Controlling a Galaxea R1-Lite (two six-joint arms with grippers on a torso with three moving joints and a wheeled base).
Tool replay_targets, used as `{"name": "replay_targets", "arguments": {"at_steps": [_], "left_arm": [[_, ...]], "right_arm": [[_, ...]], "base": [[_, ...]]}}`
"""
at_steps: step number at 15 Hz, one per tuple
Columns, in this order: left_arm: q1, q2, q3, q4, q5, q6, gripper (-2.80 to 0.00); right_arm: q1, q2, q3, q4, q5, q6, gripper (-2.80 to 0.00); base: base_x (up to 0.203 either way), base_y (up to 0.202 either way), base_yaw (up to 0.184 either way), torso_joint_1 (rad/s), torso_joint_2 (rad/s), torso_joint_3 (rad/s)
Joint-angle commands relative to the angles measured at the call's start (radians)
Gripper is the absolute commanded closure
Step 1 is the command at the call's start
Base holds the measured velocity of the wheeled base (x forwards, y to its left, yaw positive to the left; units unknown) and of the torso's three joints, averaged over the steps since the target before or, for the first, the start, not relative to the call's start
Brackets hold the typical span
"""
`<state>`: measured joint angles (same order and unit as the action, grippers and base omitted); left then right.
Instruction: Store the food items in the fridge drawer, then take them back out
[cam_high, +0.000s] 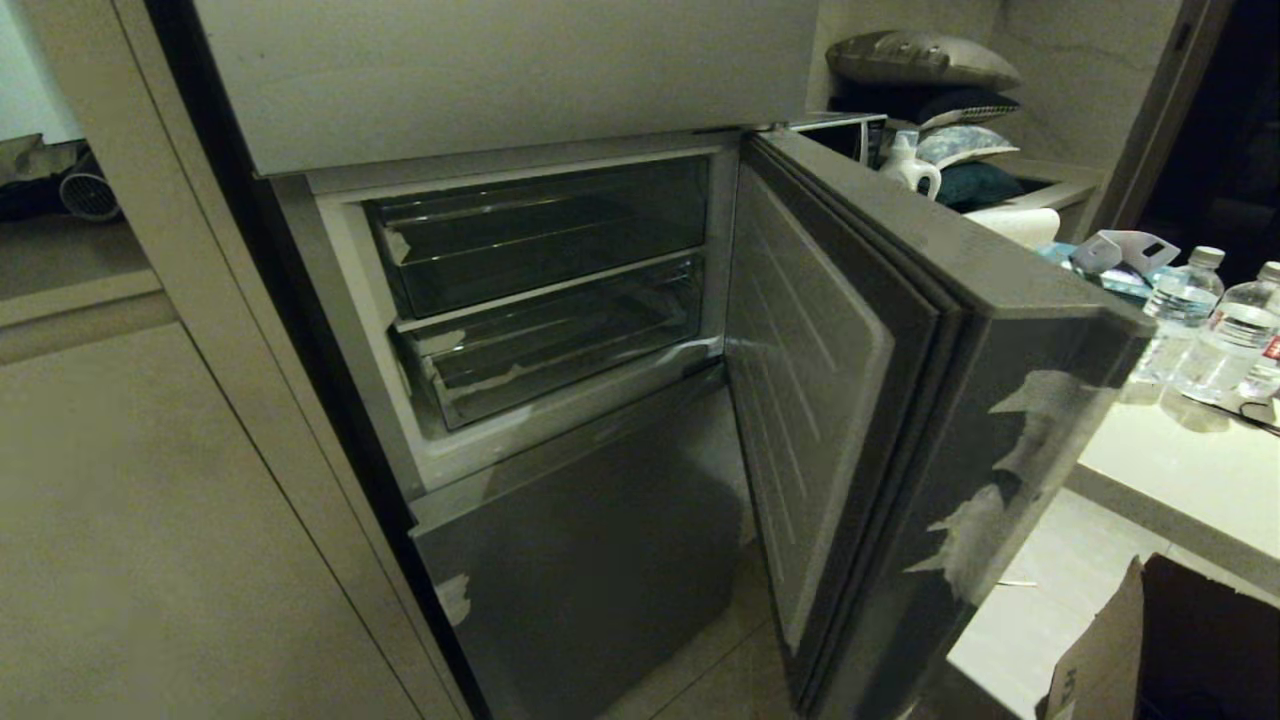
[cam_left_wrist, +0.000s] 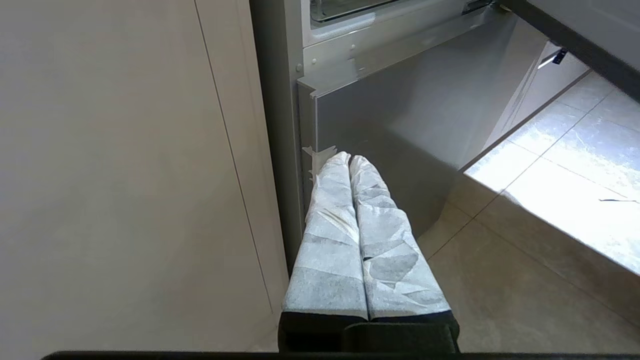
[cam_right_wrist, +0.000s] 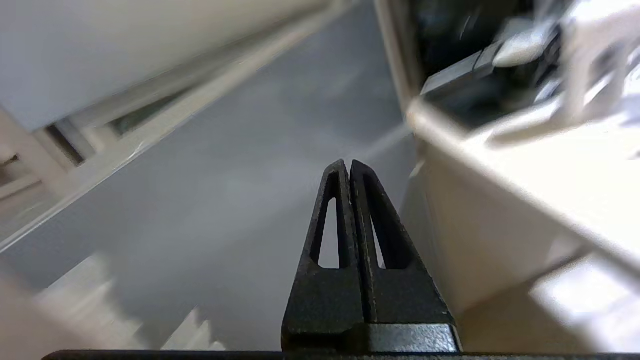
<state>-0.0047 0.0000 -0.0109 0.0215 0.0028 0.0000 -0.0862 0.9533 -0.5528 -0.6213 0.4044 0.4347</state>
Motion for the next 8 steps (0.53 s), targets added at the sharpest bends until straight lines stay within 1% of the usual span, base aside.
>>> {"name": "replay_targets", "arguments": {"at_steps": [1,6,8], "left_arm": [[0.000,0.002,0.000,0.000,0.000,0.000,0.00],[0.000,0.002,0.000,0.000,0.000,0.000,0.00],[0.000,0.002,0.000,0.000,0.000,0.000,0.00]], "right_arm": [[0.111,0.158,-0.127,0.125,-0.019,0.001,0.00],[0.216,0.450,-0.290,0.163,-0.024,-0.001,0.00],[0.278,0.571,-0.347,0.165,-0.035,-0.032,0.00]], "base": [[0.000,0.000,0.000,0.000,0.00,0.000],[0.000,0.000,0.000,0.000,0.00,0.000],[0.000,0.000,0.000,0.000,0.00,0.000]]}}
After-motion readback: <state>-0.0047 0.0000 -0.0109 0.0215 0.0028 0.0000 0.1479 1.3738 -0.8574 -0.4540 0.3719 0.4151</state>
